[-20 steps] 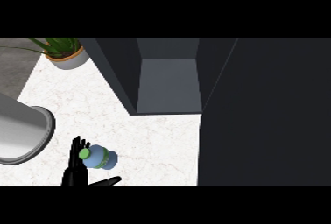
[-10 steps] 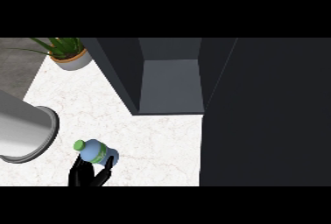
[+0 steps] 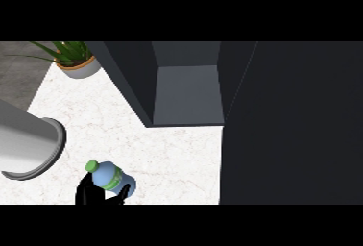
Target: Pick up the bottled water, place it into the cabinet and close the cabinet
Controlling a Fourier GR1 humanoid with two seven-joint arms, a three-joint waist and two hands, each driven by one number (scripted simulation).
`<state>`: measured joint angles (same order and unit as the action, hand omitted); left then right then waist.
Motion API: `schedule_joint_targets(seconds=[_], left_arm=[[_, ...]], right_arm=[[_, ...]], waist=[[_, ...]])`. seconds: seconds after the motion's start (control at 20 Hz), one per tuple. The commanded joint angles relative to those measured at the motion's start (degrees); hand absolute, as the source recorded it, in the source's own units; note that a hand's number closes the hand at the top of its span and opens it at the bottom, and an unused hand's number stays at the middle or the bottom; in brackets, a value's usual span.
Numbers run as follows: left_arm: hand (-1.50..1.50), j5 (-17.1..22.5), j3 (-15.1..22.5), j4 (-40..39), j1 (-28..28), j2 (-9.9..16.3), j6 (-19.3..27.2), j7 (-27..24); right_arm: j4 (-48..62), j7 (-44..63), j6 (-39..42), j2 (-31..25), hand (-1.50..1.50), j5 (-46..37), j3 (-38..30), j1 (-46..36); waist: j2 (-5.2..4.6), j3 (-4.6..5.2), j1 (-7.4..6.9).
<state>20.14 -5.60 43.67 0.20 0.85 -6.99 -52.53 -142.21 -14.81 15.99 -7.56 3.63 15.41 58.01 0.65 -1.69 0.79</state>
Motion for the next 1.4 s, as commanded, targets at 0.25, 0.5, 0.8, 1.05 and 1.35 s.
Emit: schedule_joint_targets(seconds=[0.25,0.5,0.8,1.05,1.35], left_arm=[[1.5,-2.91,3.25,-3.16,-6.43,-0.36,-3.18,0.4],[1.5,-1.73,3.99,-1.25,-9.52,-0.57,-4.3,5.45],[1.5,3.24,10.71,8.98,-10.81,-0.83,1.56,16.09],[1.5,8.47,20.44,17.36,-11.4,-0.85,11.26,21.39],[1.5,2.71,21.54,17.88,-20.43,-0.85,21.23,25.64]], right_arm=[[-4.46,0.62,1.03,-1.28,-1.5,3.48,-1.32,2.2],[-5.07,5.77,-0.81,-0.53,-1.5,5.02,-0.96,-1.12],[-5.45,4.56,0.69,-1.97,-1.5,7.56,-3.55,-0.7],[-2.74,4.89,-0.92,-0.26,-1.5,5.15,-3.37,-3.67],[-2.47,3.08,-0.92,0.75,-1.5,3.63,-0.15,-1.45]], waist=[[-0.63,1.78,0.98],[-0.77,1.73,-0.29],[-0.52,1.65,-0.43],[-0.53,1.68,-0.34],[-0.6,1.68,0.28]])
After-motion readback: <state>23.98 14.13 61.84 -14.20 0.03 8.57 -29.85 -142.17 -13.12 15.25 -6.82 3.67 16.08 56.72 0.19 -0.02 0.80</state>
